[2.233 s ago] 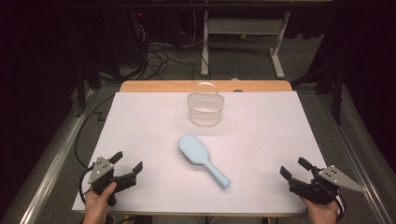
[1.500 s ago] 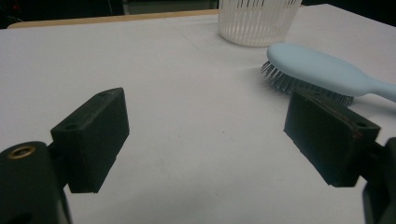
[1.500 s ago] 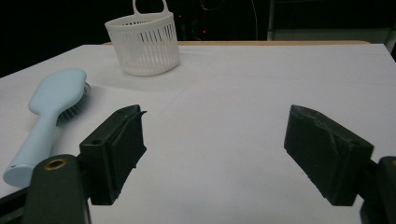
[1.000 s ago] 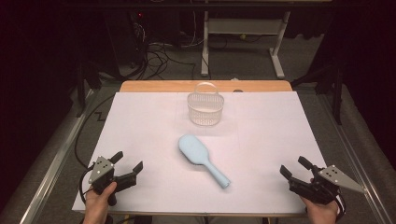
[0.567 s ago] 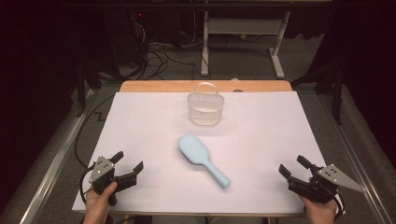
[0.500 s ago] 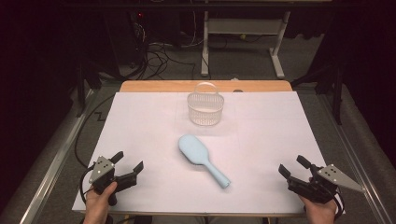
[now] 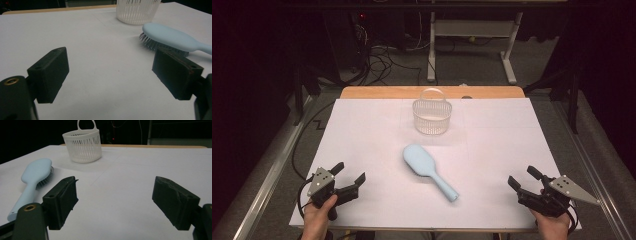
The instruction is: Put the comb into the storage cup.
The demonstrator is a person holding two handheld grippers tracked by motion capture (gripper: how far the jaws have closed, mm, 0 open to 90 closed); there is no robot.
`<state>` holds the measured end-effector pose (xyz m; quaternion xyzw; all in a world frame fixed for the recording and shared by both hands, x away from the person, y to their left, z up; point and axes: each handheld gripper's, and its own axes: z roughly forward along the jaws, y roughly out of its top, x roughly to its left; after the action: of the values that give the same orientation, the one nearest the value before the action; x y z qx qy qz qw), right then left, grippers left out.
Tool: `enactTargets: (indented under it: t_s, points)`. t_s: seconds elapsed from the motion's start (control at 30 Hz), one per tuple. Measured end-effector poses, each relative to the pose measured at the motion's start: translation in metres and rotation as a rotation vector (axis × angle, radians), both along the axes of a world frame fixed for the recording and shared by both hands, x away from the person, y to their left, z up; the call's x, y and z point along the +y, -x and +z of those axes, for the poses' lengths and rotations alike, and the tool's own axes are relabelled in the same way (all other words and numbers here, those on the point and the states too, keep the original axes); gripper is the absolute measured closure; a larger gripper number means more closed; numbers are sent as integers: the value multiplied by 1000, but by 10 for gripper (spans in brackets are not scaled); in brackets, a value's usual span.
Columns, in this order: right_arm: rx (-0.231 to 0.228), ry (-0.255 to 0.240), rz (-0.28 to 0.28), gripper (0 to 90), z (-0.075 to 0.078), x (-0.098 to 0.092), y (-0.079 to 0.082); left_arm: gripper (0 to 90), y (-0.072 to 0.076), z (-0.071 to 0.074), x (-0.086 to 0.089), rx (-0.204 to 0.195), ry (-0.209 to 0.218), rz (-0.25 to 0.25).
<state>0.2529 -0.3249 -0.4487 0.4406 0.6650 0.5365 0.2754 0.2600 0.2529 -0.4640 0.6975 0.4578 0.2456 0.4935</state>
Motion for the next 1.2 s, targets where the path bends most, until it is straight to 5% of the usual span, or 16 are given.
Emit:
enactTargets:
  t_s: [1.2]
  points:
    - [-6,2,48,207,1,16,-4,148,-1,0,-1,1,-8,4]
